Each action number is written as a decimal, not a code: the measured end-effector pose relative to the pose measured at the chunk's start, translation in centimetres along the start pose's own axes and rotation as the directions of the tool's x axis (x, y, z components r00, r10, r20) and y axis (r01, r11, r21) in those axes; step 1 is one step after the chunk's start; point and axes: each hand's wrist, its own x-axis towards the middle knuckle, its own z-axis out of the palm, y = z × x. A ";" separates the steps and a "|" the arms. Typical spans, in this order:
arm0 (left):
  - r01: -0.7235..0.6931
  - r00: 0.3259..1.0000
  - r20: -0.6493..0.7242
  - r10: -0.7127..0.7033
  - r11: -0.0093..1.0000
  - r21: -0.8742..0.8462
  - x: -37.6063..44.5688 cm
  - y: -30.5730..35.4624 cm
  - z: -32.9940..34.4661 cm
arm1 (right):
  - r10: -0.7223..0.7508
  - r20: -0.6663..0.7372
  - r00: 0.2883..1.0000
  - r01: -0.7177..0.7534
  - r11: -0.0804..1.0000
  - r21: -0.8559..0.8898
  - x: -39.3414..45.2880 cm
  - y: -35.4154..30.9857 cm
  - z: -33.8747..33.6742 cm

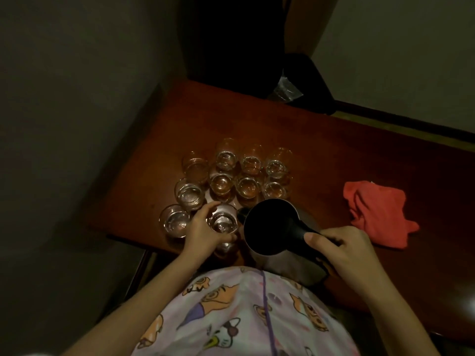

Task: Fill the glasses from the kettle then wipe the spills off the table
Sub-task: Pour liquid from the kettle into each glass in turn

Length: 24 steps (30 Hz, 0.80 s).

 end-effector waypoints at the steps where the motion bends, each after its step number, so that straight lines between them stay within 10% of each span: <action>1: -0.009 1.000 0.002 0.009 1.000 0.006 0.0 -0.1 0.3 | -0.007 0.015 1.000 0.008 0.999 -0.035 0.2 -0.1 -0.2; 24: -0.128 0.990 0.065 0.122 0.987 0.100 2.0 0.9 1.5 | 0.041 0.092 0.995 -0.014 0.959 -0.284 2.5 -2.0 -1.5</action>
